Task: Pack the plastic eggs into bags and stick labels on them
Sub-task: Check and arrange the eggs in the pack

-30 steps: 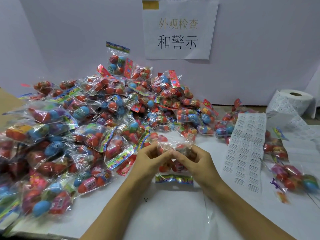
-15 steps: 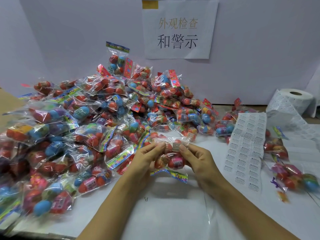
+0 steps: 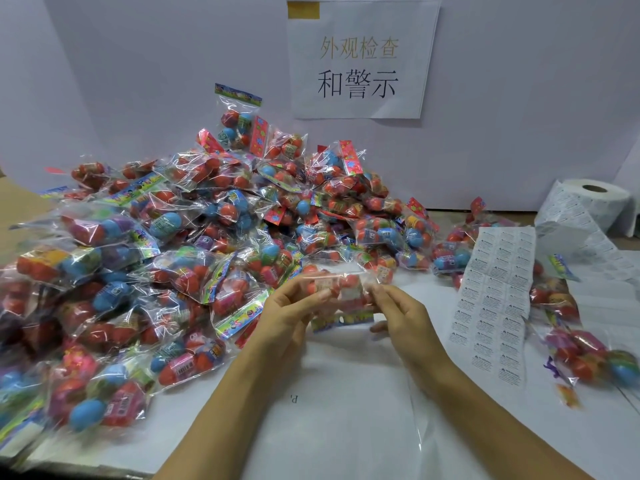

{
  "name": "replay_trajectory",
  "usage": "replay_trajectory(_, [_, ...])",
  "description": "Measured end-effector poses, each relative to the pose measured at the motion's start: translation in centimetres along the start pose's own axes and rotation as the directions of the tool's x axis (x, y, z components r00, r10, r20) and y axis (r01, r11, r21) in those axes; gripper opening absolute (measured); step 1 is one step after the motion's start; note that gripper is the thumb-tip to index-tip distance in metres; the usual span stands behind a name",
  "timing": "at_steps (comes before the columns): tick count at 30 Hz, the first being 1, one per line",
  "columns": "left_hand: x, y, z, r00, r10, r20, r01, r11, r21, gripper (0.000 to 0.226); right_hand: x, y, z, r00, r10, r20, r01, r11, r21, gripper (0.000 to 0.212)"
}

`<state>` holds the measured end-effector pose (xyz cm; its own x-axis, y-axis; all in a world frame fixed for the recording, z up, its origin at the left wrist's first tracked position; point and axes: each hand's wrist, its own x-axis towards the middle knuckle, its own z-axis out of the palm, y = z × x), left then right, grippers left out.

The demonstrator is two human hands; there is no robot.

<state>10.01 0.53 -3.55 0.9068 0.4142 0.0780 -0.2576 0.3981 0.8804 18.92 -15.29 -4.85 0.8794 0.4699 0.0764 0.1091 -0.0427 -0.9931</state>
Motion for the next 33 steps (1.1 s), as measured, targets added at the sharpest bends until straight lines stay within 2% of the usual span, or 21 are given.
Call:
replay_trajectory(2, [0.0,0.0,0.0,0.998,0.035,0.049,-0.035,0.999,0.007,0.030,0.1,0.0,-0.1,0.999,0.054,-0.001,-0.054,0.999,-0.002,0.037])
replay_trajectory(5, [-0.3,-0.2,0.1,0.994,0.055,0.091,-0.057,0.998,0.017,0.025,0.2,-0.3,-0.1,0.995,0.100,-0.005,-0.099,0.995,0.015,0.047])
replay_trajectory(8, [-0.4,-0.3,0.2,0.990,0.081,0.112,-0.085,0.996,0.035,0.028,0.1,-0.7,-0.1,0.991,0.131,-0.026,-0.128,0.987,0.093,0.054])
replay_trajectory(10, [-0.4,-0.3,0.0,0.980,0.105,0.167,-0.116,0.992,0.057,0.029,0.2,-0.9,-0.1,0.980,0.196,0.011,-0.196,0.969,0.154,0.060])
replay_trajectory(12, [-0.6,-0.4,-0.1,0.968,0.109,0.224,-0.137,0.984,0.113,0.028,0.1,-1.1,-0.2,0.954,0.273,0.123,-0.295,0.925,0.240,0.060])
replay_trajectory(14, [-0.7,-0.5,-0.1,0.963,0.091,0.254,-0.146,0.967,0.209,0.027,0.1,-1.3,-0.5,0.929,0.277,0.245,-0.349,0.876,0.333,0.056])
replay_trajectory(16, [-0.8,-0.6,-0.1,0.965,0.057,0.255,-0.127,0.956,0.265,0.029,0.2,-1.3,-0.8,0.937,0.229,0.264,-0.322,0.861,0.395,0.051])
replay_trajectory(18, [-0.7,-0.5,-0.1,0.974,0.022,0.226,-0.087,0.956,0.282,0.044,0.4,-1.2,-0.9,0.950,0.206,0.234,-0.294,0.844,0.449,0.047])
replay_trajectory(21, [-0.5,-0.4,-0.1,0.980,-0.019,0.197,-0.018,0.982,0.188,0.076,0.5,-1.1,-0.9,0.962,0.194,0.190,-0.264,0.835,0.483,0.045])
replay_trajectory(24, [0.0,-0.6,0.1,0.990,-0.111,0.085,0.113,0.993,-0.022,0.087,0.3,-1.1,-1.0,0.967,0.169,0.192,-0.238,0.869,0.434,0.036])
replay_trajectory(26, [0.2,-0.6,0.3,0.988,-0.147,-0.045,0.148,0.989,0.003,0.077,0.0,-1.0,-1.0,0.962,0.147,0.229,-0.227,0.896,0.382,0.028])
replay_trajectory(27, [0.2,-0.7,0.2,0.987,-0.139,-0.082,0.143,0.989,0.040,0.063,-0.1,-0.9,-0.9,0.960,0.134,0.247,-0.218,0.909,0.356,0.027])
replay_trajectory(30, [0.2,-1.0,-0.2,0.993,-0.091,-0.075,0.098,0.990,0.097,0.020,-0.4,-1.0,-0.6,0.954,0.105,0.281,-0.189,0.938,0.290,0.025])
replay_trajectory(33, [0.1,-1.0,-0.4,0.999,-0.038,-0.036,0.043,0.990,0.137,0.006,-0.5,-1.0,-0.3,0.964,0.110,0.244,-0.166,0.960,0.225,0.034])
